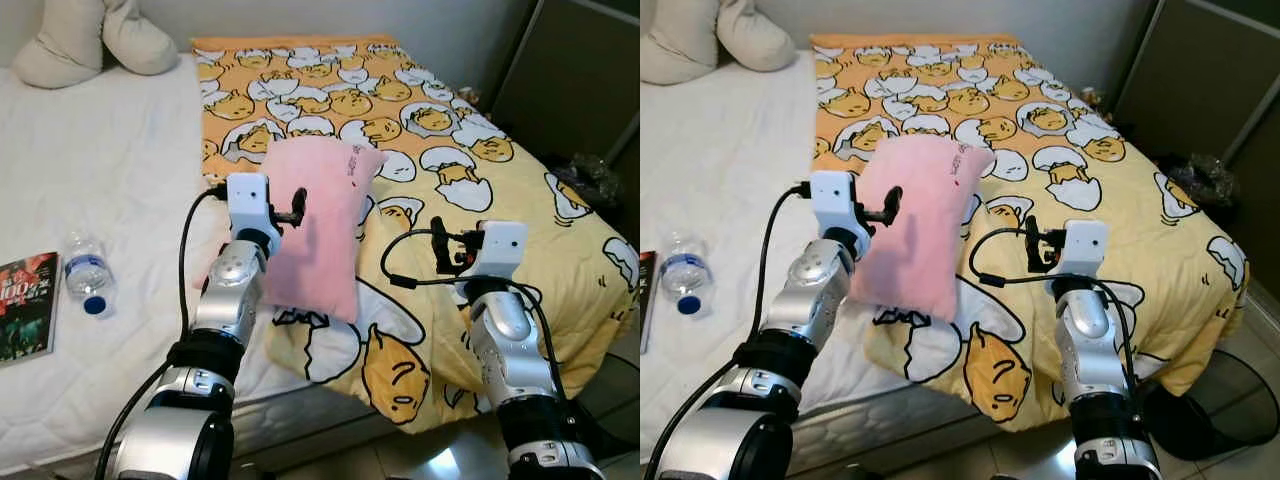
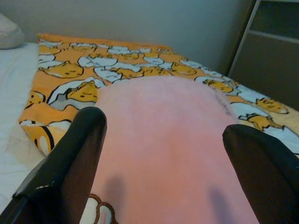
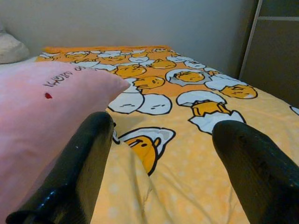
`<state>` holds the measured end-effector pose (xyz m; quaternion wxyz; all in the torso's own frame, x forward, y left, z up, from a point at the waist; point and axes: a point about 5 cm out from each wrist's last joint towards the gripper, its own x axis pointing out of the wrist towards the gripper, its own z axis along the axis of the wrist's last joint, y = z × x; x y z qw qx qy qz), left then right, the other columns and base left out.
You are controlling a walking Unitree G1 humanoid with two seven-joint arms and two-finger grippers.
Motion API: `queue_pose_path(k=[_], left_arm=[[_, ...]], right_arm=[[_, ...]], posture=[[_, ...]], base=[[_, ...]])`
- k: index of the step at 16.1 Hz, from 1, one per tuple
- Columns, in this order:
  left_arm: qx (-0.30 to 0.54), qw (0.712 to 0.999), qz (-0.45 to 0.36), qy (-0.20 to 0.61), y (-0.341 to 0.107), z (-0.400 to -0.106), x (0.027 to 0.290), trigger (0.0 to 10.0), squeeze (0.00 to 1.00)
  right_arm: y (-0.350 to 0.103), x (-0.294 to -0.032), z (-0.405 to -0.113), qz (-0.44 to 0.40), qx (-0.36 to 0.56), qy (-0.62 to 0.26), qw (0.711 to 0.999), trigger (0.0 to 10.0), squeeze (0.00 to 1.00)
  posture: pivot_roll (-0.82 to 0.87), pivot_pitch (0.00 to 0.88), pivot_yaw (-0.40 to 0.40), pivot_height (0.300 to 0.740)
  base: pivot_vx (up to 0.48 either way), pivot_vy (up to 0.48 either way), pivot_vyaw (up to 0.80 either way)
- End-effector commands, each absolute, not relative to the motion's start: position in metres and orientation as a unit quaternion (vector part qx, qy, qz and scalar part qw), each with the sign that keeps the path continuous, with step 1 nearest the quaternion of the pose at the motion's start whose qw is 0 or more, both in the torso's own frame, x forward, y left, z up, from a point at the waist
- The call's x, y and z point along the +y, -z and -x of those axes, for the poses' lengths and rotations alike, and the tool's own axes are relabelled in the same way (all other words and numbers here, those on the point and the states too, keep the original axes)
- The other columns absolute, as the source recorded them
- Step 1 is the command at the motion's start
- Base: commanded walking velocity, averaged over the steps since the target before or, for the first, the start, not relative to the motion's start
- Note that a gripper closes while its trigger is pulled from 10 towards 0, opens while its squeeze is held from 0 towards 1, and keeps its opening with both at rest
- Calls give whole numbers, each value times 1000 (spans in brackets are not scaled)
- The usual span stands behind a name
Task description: Clean up the room
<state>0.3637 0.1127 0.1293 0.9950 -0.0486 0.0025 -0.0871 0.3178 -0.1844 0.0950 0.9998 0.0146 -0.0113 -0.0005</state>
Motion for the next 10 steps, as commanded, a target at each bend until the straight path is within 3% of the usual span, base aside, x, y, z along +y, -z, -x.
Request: queue_pose_path(k=[1,4,10], left_arm=[[-6,995,38,96,-133,-364,111,10000,0],[4,995,25,98,-130,-364,108,10000,0],[16,997,8,80,-127,-365,109,10000,0]], right_arm=[[-96,-185,-317,-16,-12,2,1000,10000,0],[-96,-184,-316,-18,-14,2,1000,10000,0],[-95,-187,-314,-17,-14,0,1000,10000,0]], posture=[[-66,0,-15,740],[-70,0,-11,740],[-79,0,-9,740]], base=[[0,480,0],[0,480,0],[0,0,0]])
